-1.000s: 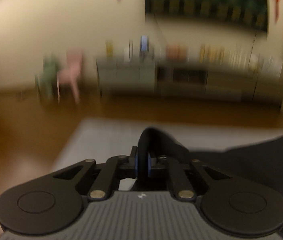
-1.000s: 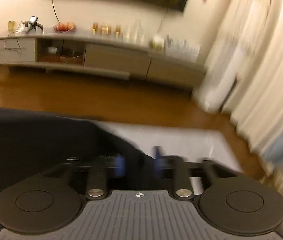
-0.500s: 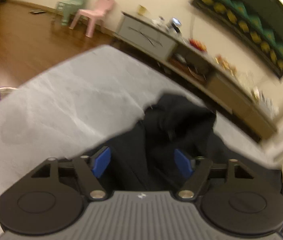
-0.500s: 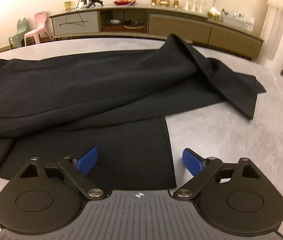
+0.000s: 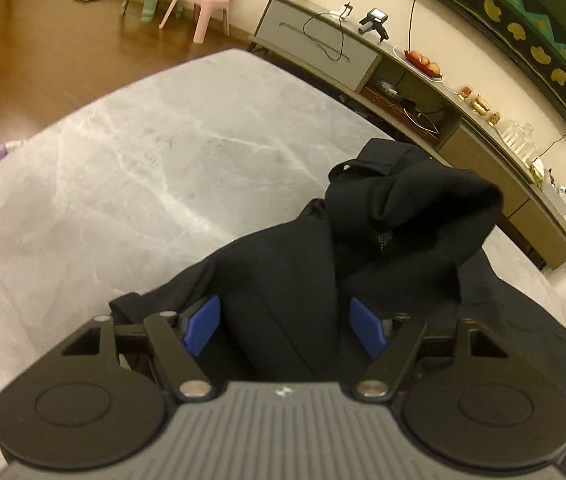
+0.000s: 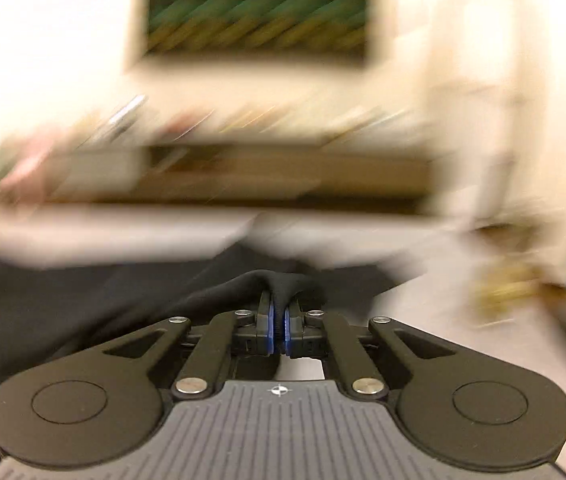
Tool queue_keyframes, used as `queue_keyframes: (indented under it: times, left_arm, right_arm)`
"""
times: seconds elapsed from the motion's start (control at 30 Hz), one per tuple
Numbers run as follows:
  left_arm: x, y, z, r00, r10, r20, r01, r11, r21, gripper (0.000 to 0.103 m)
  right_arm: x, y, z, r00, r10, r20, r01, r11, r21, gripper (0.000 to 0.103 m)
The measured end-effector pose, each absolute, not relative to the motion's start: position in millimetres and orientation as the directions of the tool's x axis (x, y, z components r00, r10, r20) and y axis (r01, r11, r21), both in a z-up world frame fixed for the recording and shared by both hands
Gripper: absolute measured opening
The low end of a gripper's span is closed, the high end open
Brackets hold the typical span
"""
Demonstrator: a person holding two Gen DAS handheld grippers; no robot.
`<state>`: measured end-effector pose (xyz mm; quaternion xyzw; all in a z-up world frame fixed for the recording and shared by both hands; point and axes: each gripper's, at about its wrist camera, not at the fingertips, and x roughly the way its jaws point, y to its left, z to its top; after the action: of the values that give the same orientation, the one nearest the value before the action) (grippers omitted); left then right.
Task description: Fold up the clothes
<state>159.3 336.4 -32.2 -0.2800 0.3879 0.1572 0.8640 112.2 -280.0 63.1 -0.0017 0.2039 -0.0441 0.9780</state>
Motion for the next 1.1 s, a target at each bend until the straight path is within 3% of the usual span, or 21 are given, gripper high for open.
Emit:
queue_keyframes:
  times: [0.03, 0.1, 0.2, 0.27, 0.43, 0.5, 0.57, 0.67, 0.8, 0.83, 0.87, 1.0, 1.03, 1.1]
  left_arm:
    - [160, 336, -33, 0.647, 0.05, -0.761, -0.489, 0.793, -0.363, 0.073]
    - [160, 331, -34, 0.644, 0.041, -0.764, -0.484, 0.795, -0.365, 0.073]
    - [158, 319, -31, 0.659, 0.02, -0.751, -0.447, 0.814, -0.37, 0.076]
    - [159, 311, -30, 0.669, 0.01, -0.743, -0.427, 0.824, -0.373, 0.083]
    - [172, 301, -36, 0.663, 0.007, -0.748, -0.432, 0.82, -0.376, 0.088]
    - [181, 297, -44, 0.631, 0.023, -0.775, -0.437, 0.836, -0.332, 0.068]
    - [185, 293, -44, 0.631, 0.07, -0.772, -0.437, 0.855, -0.28, 0.003]
    - [184, 301, -23, 0.732, 0.058, -0.679, -0.383, 0.859, -0.34, 0.002]
    - [102, 332, 52, 0.967, -0.02, -0.252, -0.117, 0.848, -0.517, 0.002]
    - [77, 337, 57, 0.979, -0.028, -0.202, -0.08, 0.859, -0.505, 0.003]
    - [61, 341, 51, 0.972, -0.025, -0.234, -0.099, 0.858, -0.504, 0.004]
    - [52, 368, -34, 0.77, -0.062, -0.636, -0.444, 0.664, -0.602, 0.009]
    - [51, 371, -44, 0.726, -0.054, -0.685, -0.507, 0.632, -0.586, 0.012]
    - [49, 371, -41, 0.728, -0.025, -0.685, -0.52, 0.631, -0.576, 0.021]
  right_arm:
    - [106, -295, 66, 0.909, -0.159, -0.385, 0.161, 0.987, -0.027, 0.003]
    - [107, -320, 49, 0.867, -0.209, -0.452, 0.233, 0.973, -0.003, 0.003]
    - [117, -343, 21, 0.81, -0.141, -0.569, 0.27, 0.951, 0.148, 0.004]
    - [120, -344, 20, 0.818, -0.09, -0.568, 0.254, 0.942, 0.217, 0.004]
    - [128, -334, 19, 0.833, -0.029, -0.553, 0.208, 0.942, 0.263, 0.005]
    - [127, -335, 18, 0.832, -0.023, -0.555, 0.211, 0.937, 0.278, 0.005]
    - [125, -337, 17, 0.831, -0.016, -0.557, 0.214, 0.932, 0.292, 0.005]
    - [125, -344, 17, 0.843, -0.009, -0.538, 0.221, 0.917, 0.331, 0.005]
    - [107, -377, 42, 0.933, -0.124, -0.339, 0.261, 0.881, 0.394, 0.004]
    - [104, -385, 42, 0.928, -0.145, -0.343, 0.286, 0.867, 0.407, 0.004]
    - [104, -392, 36, 0.912, -0.148, -0.382, 0.313, 0.854, 0.416, 0.004]
    - [112, -415, 1, 0.828, -0.089, -0.554, 0.403, 0.782, 0.476, 0.005]
    - [114, -418, -5, 0.815, -0.07, -0.576, 0.413, 0.767, 0.492, 0.005]
    - [113, -418, -8, 0.804, -0.047, -0.593, 0.411, 0.764, 0.498, 0.005]
